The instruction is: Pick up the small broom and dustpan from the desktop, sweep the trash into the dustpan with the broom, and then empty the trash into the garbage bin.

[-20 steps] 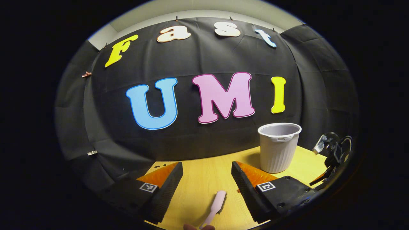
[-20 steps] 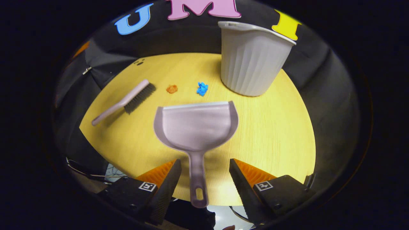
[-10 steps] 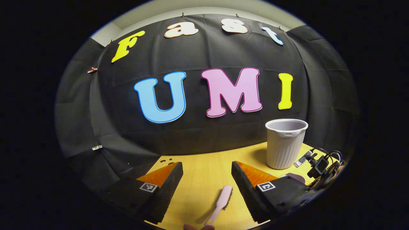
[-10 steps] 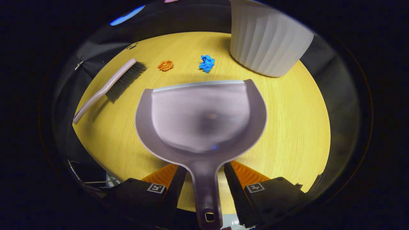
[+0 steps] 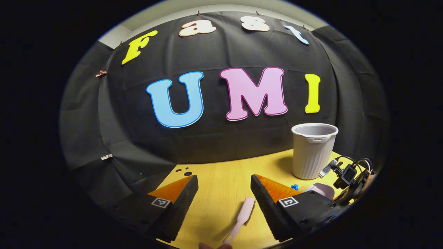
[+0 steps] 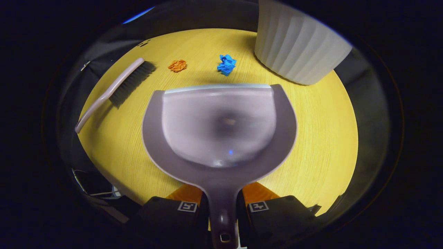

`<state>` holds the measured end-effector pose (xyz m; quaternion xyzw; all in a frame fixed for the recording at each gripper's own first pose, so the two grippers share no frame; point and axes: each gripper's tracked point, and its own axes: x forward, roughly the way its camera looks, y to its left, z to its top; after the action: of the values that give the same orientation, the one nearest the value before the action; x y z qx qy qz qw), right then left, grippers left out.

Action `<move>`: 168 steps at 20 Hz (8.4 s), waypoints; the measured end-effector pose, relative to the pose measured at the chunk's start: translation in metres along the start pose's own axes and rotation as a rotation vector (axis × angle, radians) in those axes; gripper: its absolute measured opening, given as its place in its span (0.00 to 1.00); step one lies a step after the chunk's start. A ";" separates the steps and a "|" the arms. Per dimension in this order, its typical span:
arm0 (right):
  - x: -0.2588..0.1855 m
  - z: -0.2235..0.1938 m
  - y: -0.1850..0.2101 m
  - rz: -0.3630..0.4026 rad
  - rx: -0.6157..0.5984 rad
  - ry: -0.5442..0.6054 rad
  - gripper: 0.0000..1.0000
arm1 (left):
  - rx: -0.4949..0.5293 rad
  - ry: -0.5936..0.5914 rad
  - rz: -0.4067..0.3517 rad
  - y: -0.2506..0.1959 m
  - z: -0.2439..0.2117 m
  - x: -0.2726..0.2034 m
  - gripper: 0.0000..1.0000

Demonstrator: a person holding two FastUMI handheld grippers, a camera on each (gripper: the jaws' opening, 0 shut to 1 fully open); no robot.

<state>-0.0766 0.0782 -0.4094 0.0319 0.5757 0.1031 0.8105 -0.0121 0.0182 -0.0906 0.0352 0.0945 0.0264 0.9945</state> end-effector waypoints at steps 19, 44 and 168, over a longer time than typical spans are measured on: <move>-0.066 -0.014 -0.023 -0.005 -0.029 -0.134 0.36 | 0.086 0.709 -0.329 -0.044 -0.212 0.044 0.93; -0.076 -0.032 -0.034 0.053 -0.246 0.101 0.31 | 0.171 0.816 -0.394 -0.079 -0.251 0.113 0.28; 0.048 -0.262 0.149 0.086 -0.184 0.053 0.35 | 0.107 0.757 -0.412 -0.010 -0.284 0.087 0.29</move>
<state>-0.3267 0.2164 -0.5163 -0.0206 0.5831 0.1908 0.7894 0.0202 0.0323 -0.3854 0.0549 0.4589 -0.1665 0.8710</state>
